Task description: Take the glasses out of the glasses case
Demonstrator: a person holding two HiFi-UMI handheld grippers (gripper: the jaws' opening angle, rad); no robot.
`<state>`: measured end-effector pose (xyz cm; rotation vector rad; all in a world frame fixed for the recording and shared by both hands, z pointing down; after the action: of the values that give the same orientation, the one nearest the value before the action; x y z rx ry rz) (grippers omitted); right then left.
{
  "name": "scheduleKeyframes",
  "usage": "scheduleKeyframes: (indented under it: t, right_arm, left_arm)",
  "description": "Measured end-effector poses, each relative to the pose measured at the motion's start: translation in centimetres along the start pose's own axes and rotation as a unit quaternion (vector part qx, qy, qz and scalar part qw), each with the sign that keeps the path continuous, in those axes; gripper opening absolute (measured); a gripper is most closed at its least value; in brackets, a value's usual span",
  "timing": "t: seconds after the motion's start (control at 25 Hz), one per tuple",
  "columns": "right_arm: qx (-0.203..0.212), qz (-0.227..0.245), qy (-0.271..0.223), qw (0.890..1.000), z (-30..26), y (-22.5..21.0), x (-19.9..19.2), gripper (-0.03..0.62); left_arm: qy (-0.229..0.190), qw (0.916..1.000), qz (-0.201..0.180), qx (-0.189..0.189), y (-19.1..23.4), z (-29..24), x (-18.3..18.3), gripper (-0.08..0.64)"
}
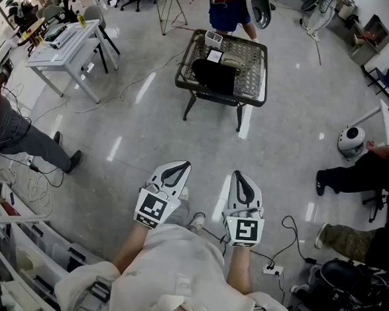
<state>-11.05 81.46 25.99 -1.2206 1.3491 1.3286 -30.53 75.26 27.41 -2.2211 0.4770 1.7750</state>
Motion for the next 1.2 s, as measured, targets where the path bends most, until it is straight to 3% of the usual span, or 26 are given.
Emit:
scheduleKeyframes:
  t: [0.16, 0.64, 1.2]
  right_arm:
    - [-0.012, -0.02, -0.002, 1.0, -2.5, 0.5, -0.1, 0.006]
    - [-0.015, 0.002, -0.006, 1.0, -13.7, 1.9, 1.5, 0.006]
    - [-0.033, 0.011, 0.017, 0.999, -20.2, 1.8, 1.1, 0.006]
  left_arm:
    - [-0.005, 1.0, -0.001, -0.001, 2.5, -0.7, 0.1, 0.013]
    - [-0.024, 0.9995, -0.007, -0.02, 13.2, -5.7, 1.6, 0.013]
    - [-0.032, 0.9983, -0.004, -0.049, 19.6, -9.9, 2.1, 0.012]
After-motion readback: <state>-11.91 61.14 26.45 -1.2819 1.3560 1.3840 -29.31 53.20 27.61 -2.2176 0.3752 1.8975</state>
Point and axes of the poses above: the fingertips, and each gripper's own axes: z backward along the fingers, y to its left, x out of its top, the point moved 7 cm from there along z, backward along the fingers, and after that the axes turned 14 degrees about -x, right-handed, at the moved point
